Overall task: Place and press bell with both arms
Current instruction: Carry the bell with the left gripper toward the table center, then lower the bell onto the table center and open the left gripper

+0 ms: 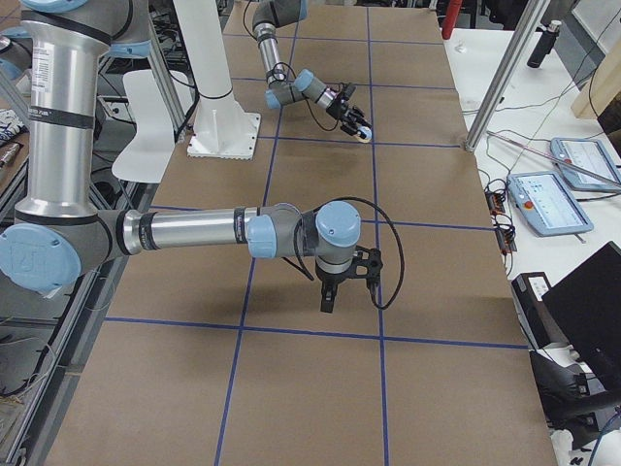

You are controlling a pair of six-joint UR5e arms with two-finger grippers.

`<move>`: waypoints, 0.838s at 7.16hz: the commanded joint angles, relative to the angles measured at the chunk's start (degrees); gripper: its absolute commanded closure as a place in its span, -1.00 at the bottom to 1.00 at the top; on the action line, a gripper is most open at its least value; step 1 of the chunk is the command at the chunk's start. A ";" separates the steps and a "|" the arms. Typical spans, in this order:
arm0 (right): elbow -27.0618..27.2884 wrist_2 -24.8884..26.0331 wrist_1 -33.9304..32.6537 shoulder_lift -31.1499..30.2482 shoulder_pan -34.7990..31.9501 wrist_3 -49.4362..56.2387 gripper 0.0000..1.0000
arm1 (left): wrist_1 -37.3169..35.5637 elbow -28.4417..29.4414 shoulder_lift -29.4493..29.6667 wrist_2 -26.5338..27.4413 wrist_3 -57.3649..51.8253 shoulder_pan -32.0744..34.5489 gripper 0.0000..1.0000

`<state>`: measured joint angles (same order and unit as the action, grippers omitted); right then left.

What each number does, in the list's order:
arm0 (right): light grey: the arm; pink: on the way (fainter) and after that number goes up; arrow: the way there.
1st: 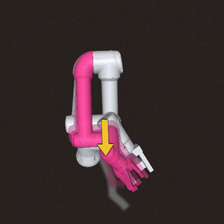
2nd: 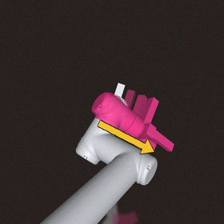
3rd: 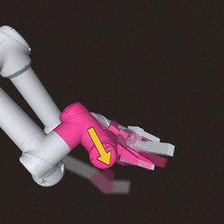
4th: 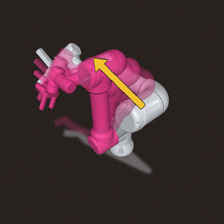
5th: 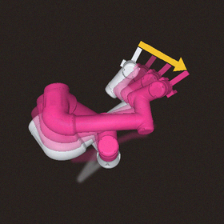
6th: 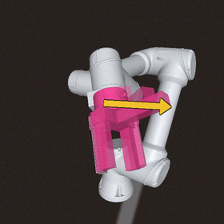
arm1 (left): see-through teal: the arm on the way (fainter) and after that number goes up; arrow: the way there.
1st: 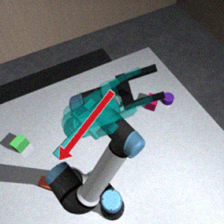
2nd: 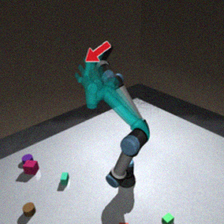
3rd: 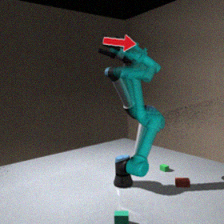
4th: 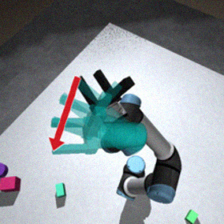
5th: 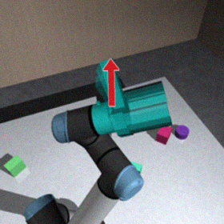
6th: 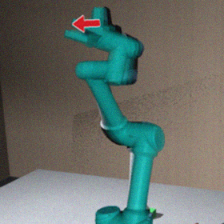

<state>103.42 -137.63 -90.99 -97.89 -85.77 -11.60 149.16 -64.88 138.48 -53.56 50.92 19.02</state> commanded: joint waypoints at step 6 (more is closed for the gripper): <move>-0.07 -1.14 -0.07 0.16 -0.01 0.00 -1.00 | 0.87 4.23 1.01 0.21 -0.21 -2.40 1.00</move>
<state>103.36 -138.32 -91.05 -97.73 -85.78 -11.60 150.03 -60.81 139.48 -53.37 50.71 16.65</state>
